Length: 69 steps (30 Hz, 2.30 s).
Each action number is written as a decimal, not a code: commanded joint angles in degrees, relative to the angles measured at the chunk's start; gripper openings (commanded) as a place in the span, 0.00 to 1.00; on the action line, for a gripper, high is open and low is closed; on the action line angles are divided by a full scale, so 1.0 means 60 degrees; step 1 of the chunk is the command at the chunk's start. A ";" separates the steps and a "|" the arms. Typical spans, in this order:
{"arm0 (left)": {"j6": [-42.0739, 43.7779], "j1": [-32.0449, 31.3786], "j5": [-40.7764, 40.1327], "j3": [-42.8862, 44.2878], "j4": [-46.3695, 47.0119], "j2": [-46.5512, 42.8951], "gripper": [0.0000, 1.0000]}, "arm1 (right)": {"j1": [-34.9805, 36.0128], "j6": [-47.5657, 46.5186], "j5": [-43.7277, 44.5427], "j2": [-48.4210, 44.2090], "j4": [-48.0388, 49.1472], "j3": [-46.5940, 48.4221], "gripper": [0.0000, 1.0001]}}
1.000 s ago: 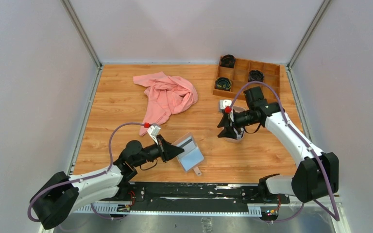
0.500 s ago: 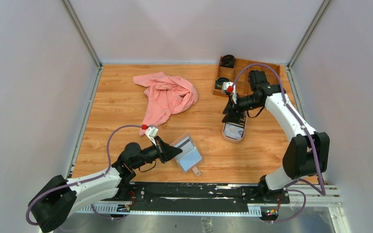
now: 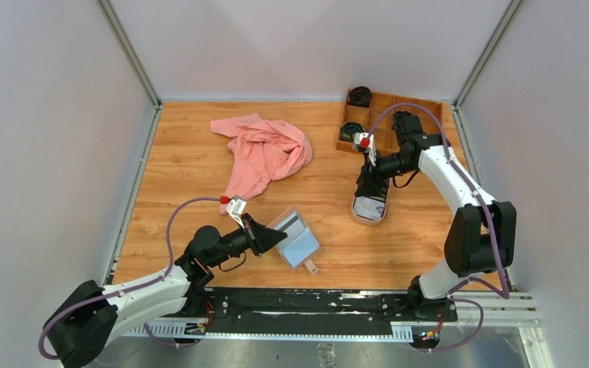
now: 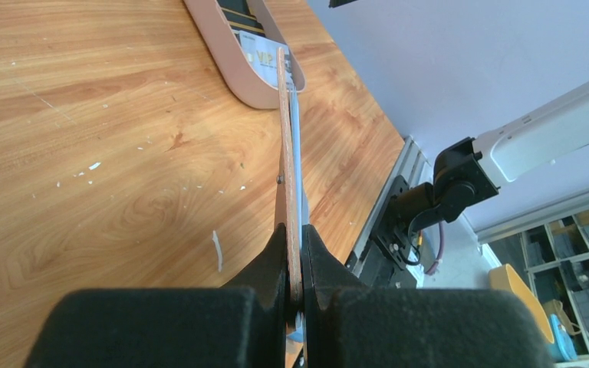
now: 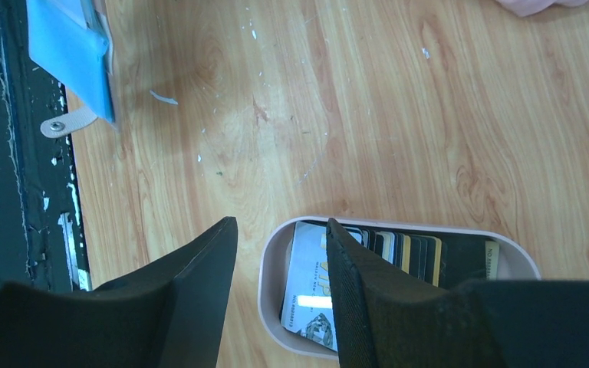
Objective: Put the credit cards into the card holder
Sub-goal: Pick up the credit card from the storage box.
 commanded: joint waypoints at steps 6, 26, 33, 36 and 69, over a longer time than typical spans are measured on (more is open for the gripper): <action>-0.0134 0.0085 -0.0155 -0.0640 0.0217 -0.0076 0.00 | -0.0150 -0.0168 0.0577 0.0223 -0.0307 -0.0188 0.50; -0.0228 0.0085 -0.0188 -0.0719 0.0188 -0.0313 0.00 | -0.0201 -0.0191 0.0770 0.0200 -0.0267 -0.0274 0.50; -0.0363 0.0085 -0.0180 -0.0701 0.0188 -0.0349 0.00 | -0.0199 -0.0211 0.0672 0.0070 -0.0263 -0.0304 0.50; -0.0363 0.0085 -0.0183 -0.0711 0.0188 -0.0338 0.00 | -0.0192 -0.0219 0.0686 0.0047 -0.0267 -0.0304 0.50; -0.0354 0.0085 -0.0067 -0.0714 0.0192 -0.0328 0.00 | -0.0185 -0.0796 0.1401 -0.0480 -0.0146 -0.0174 0.50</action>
